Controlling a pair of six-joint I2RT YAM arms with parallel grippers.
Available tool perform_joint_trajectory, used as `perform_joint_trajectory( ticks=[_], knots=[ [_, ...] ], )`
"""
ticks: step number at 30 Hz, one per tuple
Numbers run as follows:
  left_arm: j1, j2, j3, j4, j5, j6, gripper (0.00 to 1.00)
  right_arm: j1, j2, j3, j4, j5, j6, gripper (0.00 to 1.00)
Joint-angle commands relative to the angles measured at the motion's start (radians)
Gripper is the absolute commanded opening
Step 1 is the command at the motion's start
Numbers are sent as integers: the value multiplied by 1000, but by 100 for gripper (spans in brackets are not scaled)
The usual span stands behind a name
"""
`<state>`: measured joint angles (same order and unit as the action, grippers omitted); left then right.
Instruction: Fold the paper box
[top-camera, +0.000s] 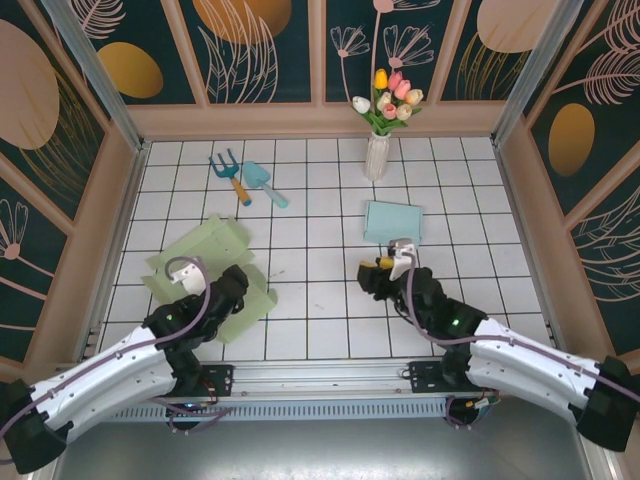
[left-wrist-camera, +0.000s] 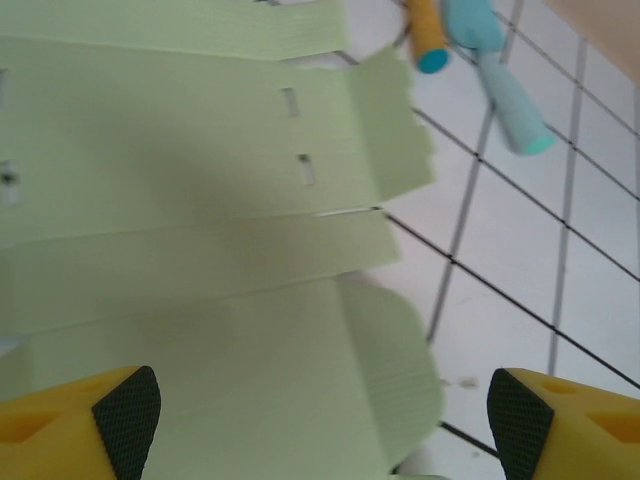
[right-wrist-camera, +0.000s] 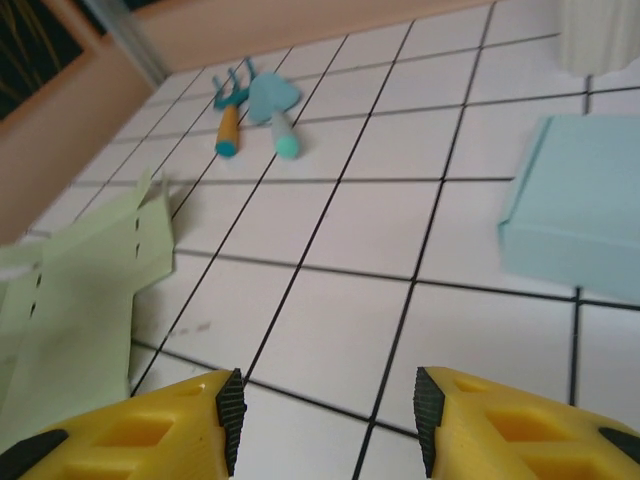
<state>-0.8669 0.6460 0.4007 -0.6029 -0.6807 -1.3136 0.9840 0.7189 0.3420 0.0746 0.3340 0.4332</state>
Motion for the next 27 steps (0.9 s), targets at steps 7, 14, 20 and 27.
perform_joint_trajectory(
  ticks=[7,14,20,27],
  knots=[
    [1,-8,-34,-345,-69,-306,87,156,111,28,107,114,4,52],
    [243,107,25,-318,-133,-268,86,190,149,21,136,122,9,52],
    [604,317,130,-102,-113,17,86,199,160,-3,154,114,10,53],
    [980,487,112,171,43,312,88,200,168,14,122,111,-2,53]
  ],
)
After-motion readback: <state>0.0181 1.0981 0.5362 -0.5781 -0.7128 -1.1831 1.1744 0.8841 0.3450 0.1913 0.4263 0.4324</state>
